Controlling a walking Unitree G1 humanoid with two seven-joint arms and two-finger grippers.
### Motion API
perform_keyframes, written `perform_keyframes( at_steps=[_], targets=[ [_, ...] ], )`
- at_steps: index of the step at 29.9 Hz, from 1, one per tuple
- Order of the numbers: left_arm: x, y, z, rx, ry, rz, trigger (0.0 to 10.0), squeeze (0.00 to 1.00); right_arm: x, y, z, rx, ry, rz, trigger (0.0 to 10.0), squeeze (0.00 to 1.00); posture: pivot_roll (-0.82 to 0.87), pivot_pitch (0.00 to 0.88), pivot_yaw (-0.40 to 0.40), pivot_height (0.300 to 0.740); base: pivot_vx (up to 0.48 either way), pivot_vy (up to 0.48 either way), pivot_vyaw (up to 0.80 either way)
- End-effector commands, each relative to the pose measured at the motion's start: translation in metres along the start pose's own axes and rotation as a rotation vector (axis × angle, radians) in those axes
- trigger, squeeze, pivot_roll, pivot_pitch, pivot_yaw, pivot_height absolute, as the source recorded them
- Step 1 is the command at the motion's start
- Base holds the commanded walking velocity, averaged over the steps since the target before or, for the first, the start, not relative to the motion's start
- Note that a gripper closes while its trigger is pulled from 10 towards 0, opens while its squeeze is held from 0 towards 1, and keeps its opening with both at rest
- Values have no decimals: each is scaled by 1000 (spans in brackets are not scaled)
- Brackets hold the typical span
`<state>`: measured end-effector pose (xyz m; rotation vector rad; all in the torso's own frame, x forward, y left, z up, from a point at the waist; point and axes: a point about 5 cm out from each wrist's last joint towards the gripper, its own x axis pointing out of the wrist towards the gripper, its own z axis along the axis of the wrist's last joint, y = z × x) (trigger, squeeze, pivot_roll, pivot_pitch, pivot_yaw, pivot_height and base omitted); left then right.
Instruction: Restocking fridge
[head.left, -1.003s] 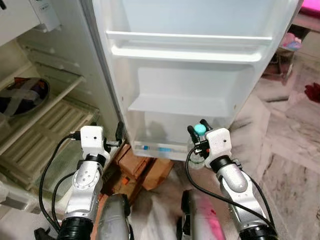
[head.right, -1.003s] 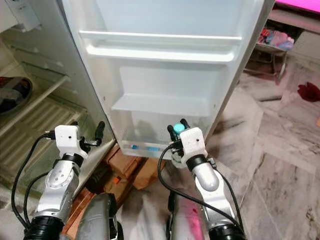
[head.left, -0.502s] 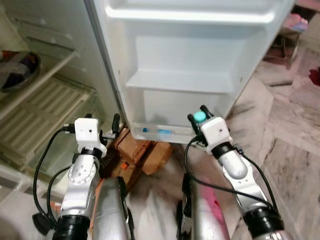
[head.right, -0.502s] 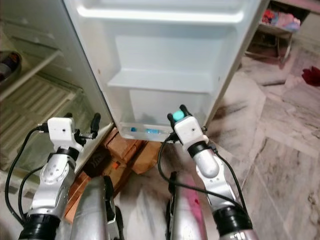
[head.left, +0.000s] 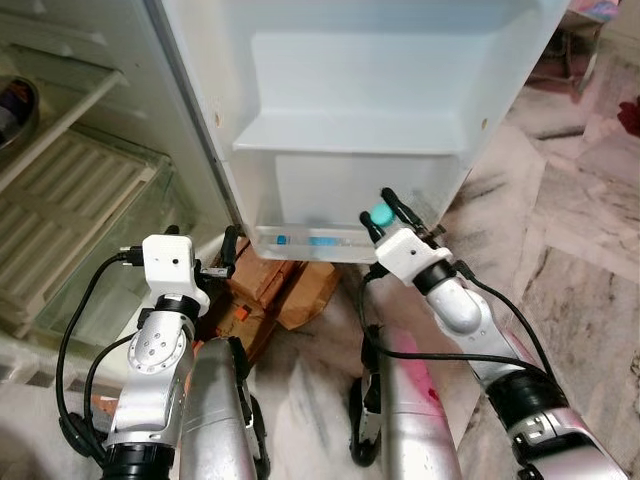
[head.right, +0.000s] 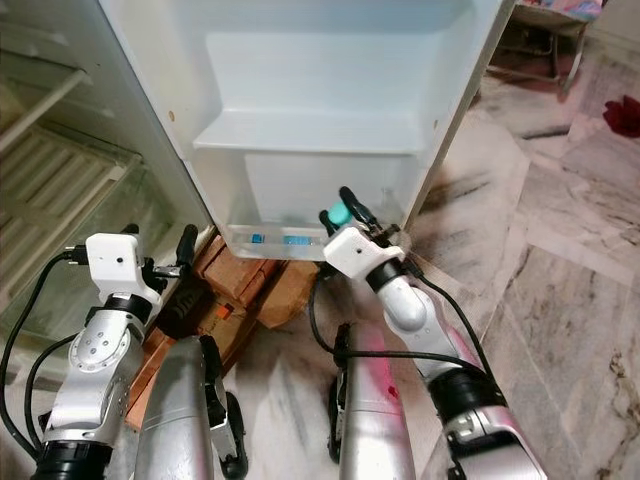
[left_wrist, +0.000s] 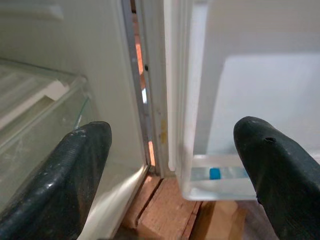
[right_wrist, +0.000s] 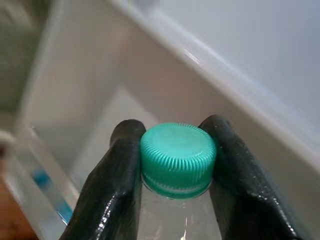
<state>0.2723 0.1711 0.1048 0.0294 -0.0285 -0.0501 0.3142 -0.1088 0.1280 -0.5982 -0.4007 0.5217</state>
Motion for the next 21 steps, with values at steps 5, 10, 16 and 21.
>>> perform_keyframes(
  at_steps=[5,10,16,21],
  targets=[
    [-1,3,3,19,0,3,10000,0,7,11,17,-26,-116,43,10000,0,39,257,19,563,0,0,0],
    [-2,2,5,21,5,0,10000,0,3,0,9,-224,-138,44,10000,0,41,264,26,563,0,0,0],
    [-3,3,7,24,7,2,10000,0,-4,-16,-3,-344,-113,59,10000,0,48,272,29,563,0,0,0],
    [-4,3,7,27,10,0,10000,0,-12,-31,-17,-425,-64,43,10000,0,56,278,32,563,0,0,0]
  ],
)
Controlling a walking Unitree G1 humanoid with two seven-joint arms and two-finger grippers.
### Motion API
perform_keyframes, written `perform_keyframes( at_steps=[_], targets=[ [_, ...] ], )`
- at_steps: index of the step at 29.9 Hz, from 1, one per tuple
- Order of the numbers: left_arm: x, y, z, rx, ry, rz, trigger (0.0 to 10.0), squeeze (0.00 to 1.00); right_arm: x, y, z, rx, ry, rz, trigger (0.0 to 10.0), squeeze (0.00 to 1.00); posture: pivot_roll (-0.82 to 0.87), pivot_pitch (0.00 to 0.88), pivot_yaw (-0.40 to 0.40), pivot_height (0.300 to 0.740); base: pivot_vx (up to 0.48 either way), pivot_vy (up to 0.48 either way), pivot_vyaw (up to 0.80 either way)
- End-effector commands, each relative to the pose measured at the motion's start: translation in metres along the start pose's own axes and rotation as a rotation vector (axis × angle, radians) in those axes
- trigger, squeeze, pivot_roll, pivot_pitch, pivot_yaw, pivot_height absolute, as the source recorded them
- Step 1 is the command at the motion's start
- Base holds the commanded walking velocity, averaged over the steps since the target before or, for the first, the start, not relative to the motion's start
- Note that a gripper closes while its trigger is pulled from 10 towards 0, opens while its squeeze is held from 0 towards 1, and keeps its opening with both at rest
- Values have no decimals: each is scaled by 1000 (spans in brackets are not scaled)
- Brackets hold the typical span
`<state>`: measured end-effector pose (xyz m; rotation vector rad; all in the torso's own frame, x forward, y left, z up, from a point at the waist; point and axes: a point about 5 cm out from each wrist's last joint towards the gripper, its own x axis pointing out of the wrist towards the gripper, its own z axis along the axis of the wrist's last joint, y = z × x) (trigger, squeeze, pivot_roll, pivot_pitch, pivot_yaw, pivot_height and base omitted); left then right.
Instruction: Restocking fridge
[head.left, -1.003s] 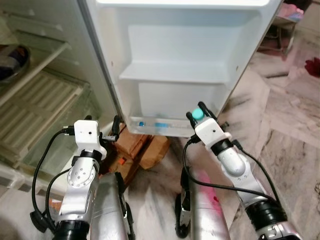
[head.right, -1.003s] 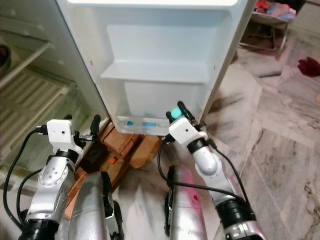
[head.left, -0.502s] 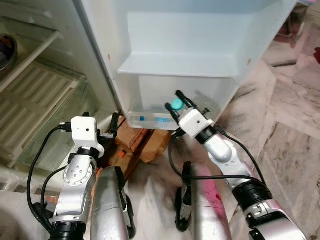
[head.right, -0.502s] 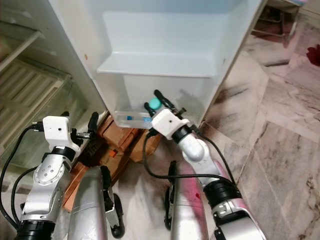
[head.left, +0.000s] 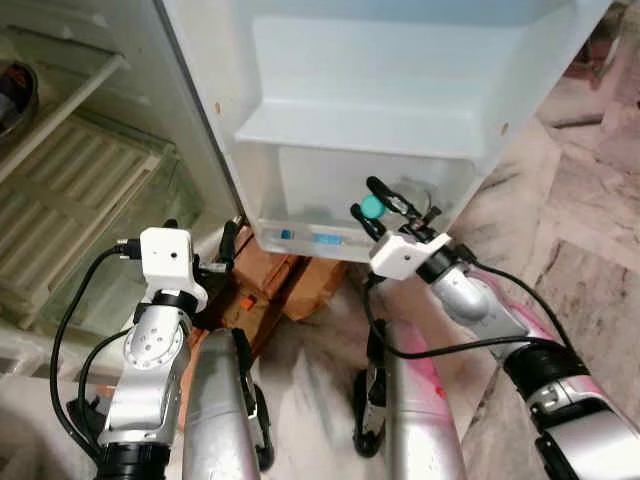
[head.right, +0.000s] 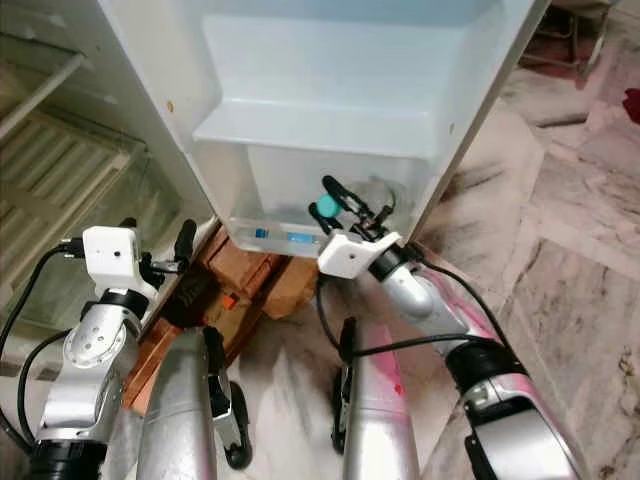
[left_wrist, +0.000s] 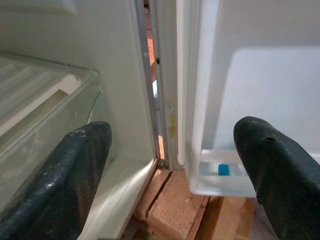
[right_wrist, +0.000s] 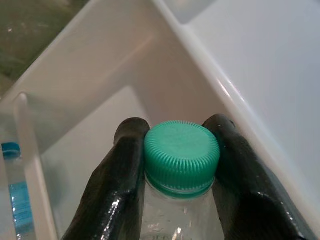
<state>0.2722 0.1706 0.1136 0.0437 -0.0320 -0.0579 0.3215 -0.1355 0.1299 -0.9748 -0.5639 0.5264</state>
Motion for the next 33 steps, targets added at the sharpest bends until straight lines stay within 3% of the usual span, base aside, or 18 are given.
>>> perform_keyframes(
  at_steps=[1,6,12,15,21,24,27,28,30,33],
  targets=[
    [-4,3,-1,14,13,7,10000,0,-5,-8,-8,-38,25,-17,10000,0,57,278,33,563,0,0,0],
    [-6,4,-1,19,14,8,10000,0,-29,-13,-26,-17,130,-48,10000,0,61,275,36,563,0,0,0],
    [-6,3,-1,19,18,0,10000,0,-50,-5,-34,18,193,-50,10000,0,54,274,40,563,0,0,0],
    [-4,1,-1,19,20,-8,10000,0,-69,3,-40,45,261,-64,10000,0,53,274,42,563,0,0,0],
    [-3,1,-1,20,22,-11,10000,0,-80,-1,-46,57,322,-106,10000,0,47,273,45,563,0,0,0],
    [-2,2,-2,20,24,-11,10000,0,-78,-6,-48,65,338,-145,10000,0,45,274,47,563,0,0,0],
    [-1,1,-2,22,25,-18,10000,0,-57,-18,-46,97,311,-206,10000,0,46,274,48,563,0,0,0],
    [-1,1,-2,22,25,-18,10000,0,-57,-18,-46,97,311,-206,10000,0,46,274,48,563,0,0,0],
    [0,1,-2,23,24,-18,10000,0,-40,-23,-44,160,300,-239,10000,0,48,274,46,563,0,0,0],
    [0,1,-2,22,23,-17,10000,0,-32,-25,-43,228,300,-268,10000,0,52,274,45,563,0,0,0]
  ],
)
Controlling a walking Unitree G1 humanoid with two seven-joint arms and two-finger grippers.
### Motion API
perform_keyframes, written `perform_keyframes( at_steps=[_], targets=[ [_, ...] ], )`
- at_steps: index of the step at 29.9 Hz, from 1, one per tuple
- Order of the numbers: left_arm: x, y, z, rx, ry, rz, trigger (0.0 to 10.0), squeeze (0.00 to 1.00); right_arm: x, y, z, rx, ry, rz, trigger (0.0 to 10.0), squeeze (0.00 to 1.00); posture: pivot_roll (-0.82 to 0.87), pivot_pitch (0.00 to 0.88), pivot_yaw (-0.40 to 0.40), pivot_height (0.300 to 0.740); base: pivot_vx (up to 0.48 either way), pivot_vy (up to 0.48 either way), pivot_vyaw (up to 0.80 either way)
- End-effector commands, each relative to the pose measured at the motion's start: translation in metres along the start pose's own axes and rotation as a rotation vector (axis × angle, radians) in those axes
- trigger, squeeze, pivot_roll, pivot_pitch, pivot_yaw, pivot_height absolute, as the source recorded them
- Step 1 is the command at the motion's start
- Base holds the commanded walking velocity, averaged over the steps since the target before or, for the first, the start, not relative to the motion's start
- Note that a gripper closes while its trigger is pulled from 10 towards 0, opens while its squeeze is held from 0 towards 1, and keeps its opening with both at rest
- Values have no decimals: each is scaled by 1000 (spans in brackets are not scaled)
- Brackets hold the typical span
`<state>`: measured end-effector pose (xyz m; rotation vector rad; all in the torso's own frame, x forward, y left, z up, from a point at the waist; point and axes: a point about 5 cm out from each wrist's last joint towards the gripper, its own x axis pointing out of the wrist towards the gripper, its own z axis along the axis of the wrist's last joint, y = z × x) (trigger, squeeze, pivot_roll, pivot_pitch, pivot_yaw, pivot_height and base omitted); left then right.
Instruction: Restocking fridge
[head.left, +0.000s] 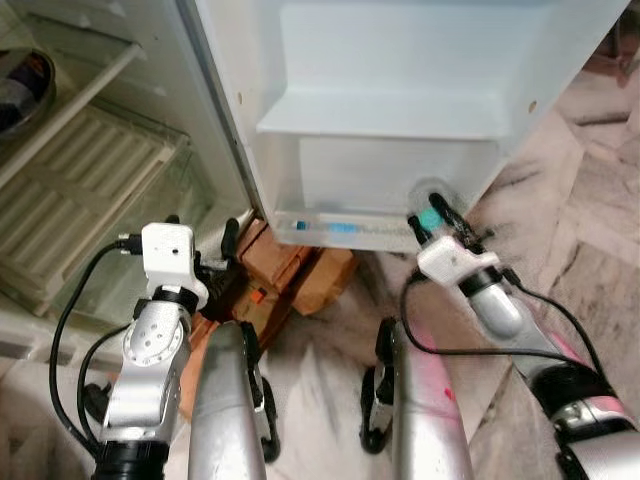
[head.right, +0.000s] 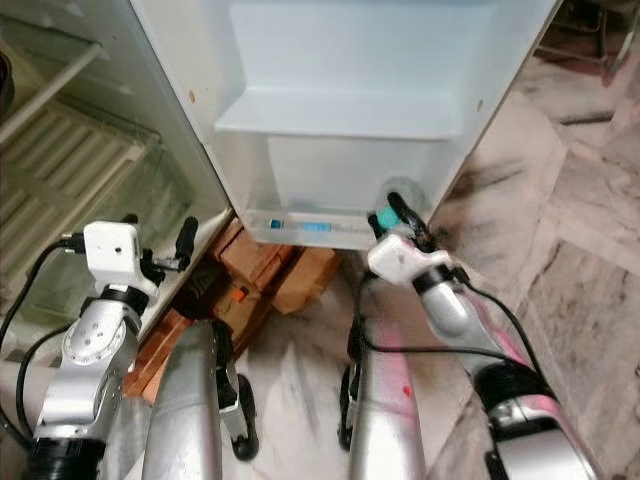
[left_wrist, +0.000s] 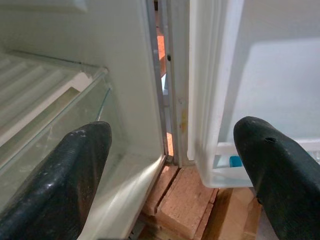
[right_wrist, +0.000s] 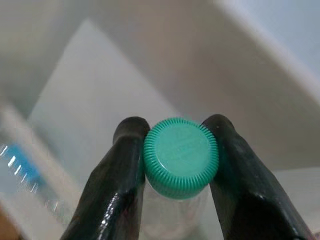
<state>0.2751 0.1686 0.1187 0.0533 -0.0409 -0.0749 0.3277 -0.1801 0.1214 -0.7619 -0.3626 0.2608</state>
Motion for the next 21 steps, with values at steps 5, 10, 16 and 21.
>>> perform_keyframes(
  at_steps=[5,10,16,21],
  targets=[
    [-5,3,-6,14,31,3,10000,0,22,-7,7,147,47,-45,10000,0,60,278,43,563,0,0,0],
    [-6,4,-6,15,34,2,10000,0,27,-3,2,210,112,-34,10000,0,62,282,45,563,0,0,0],
    [-6,3,-7,15,42,-5,10000,0,22,-1,-9,191,207,-31,10000,0,57,288,50,563,0,0,0],
    [-6,1,-7,17,46,-16,10000,0,13,-2,-29,154,364,-69,10000,0,57,288,53,563,0,0,0]
  ],
)
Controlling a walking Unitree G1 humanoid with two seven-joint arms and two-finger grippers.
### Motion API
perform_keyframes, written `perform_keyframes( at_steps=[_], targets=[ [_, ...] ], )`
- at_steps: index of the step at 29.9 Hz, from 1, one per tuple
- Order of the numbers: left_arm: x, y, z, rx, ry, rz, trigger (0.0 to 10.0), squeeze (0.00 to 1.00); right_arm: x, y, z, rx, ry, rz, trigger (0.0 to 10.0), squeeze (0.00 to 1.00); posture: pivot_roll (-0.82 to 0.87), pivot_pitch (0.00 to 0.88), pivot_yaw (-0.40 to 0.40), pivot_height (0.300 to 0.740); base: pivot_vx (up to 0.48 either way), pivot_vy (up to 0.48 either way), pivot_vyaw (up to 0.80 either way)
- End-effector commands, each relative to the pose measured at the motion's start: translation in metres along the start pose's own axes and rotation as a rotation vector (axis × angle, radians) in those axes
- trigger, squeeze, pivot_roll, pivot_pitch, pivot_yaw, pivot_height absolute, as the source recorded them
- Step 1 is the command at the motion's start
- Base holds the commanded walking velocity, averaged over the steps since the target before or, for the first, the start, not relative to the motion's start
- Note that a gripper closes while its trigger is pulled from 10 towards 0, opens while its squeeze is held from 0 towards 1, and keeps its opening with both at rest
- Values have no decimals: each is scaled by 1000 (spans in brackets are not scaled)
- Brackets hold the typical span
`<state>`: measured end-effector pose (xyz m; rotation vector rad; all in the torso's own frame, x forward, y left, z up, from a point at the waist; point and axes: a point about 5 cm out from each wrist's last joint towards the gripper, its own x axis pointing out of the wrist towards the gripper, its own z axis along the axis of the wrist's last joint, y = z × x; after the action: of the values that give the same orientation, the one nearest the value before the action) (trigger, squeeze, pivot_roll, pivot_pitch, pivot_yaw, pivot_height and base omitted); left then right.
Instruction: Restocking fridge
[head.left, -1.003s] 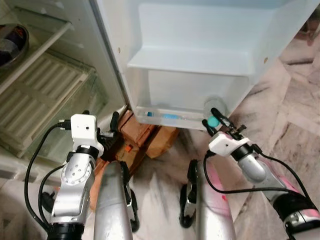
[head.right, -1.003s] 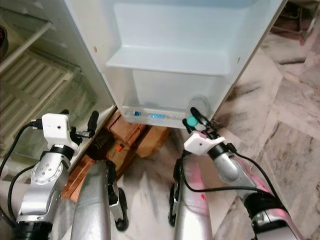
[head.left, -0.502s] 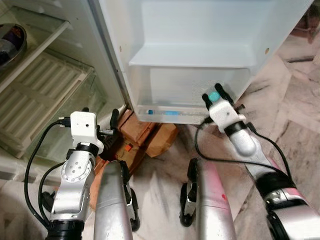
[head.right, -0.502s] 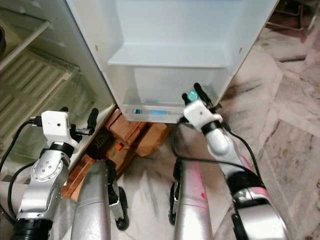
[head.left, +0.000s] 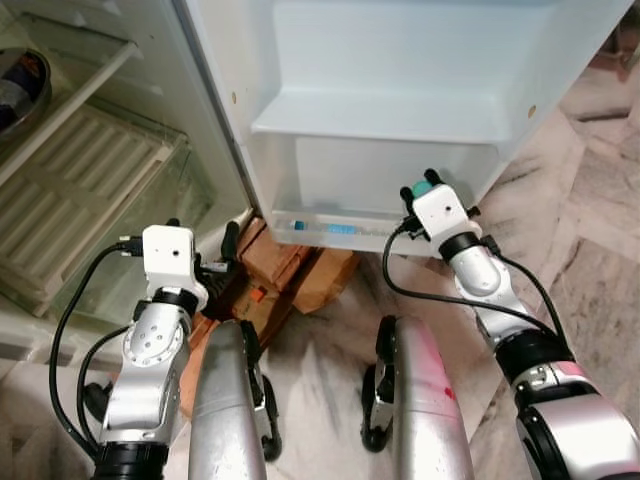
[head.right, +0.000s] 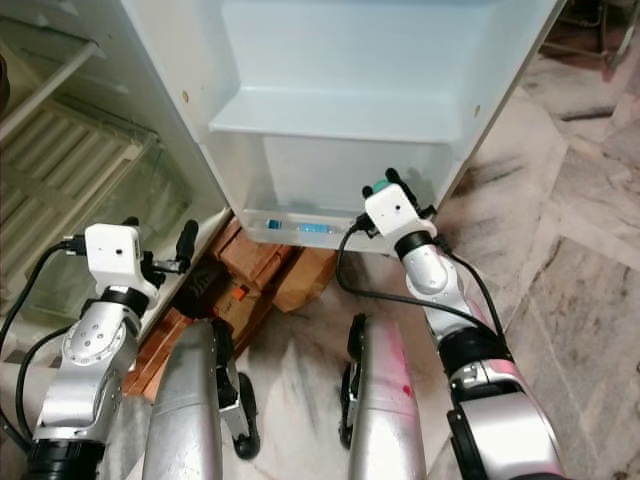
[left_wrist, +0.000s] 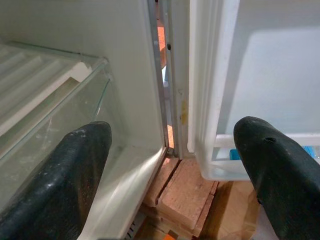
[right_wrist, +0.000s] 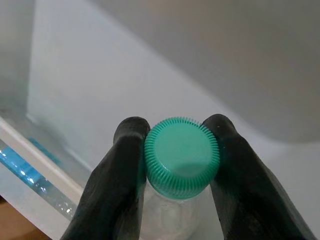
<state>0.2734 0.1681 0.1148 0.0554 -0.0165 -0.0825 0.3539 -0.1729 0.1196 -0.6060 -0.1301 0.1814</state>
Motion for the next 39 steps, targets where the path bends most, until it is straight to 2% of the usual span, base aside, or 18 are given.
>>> perform_keyframes(
  at_steps=[1,3,4,5,6,17,23,24,28,30,33,34,39],
  targets=[
    [-4,2,-4,16,22,-7,10000,0,-8,-10,-23,-17,131,-62,10000,0,57,288,53,563,0,0,0],
    [-3,1,-3,17,21,-8,10000,0,-10,-17,-30,17,189,-102,10000,0,62,287,54,563,0,0,0],
    [-3,1,-3,17,21,-7,10000,0,-11,-19,-32,26,201,-116,10000,118,62,287,54,563,0,0,0],
    [-3,1,-3,17,22,-6,10000,0,-12,-24,-34,19,218,-142,10000,906,61,287,54,563,0,0,0],
    [-3,1,-3,18,23,-6,10000,0,-12,-26,-35,10,225,-148,10000,1000,61,287,54,563,0,0,0],
    [-1,-1,-5,19,30,-16,10000,0,-11,-29,-39,-47,284,-180,10000,1000,53,277,51,563,0,0,0],
    [3,-2,-6,24,33,-22,10000,0,-10,-31,-32,-33,241,-176,10000,1000,48,261,49,563,0,0,0],
    [4,-2,-5,32,26,-25,10000,0,-9,-30,-26,6,197,-161,10000,1000,47,252,48,563,0,0,0],
    [7,-2,-4,41,14,-27,10000,0,-10,-28,-19,50,144,-146,10000,1000,41,222,43,563,0,0,0],
    [12,2,-4,44,9,-15,10000,0,-15,-22,-10,101,83,-110,10000,1000,31,198,40,563,0,0,0],
    [13,4,-5,46,15,-8,10000,0,-18,-17,-6,129,55,-97,10000,1000,26,188,40,563,0,0,0],
    [14,5,-6,37,21,-6,10000,0,-26,-9,1,164,16,-81,10000,1000,11,163,45,563,0,0,0],
    [12,6,-11,28,25,-4,10000,0,-51,10,9,272,-18,-78,10000,1000,-11,124,43,563,0,0,0]
  ],
)
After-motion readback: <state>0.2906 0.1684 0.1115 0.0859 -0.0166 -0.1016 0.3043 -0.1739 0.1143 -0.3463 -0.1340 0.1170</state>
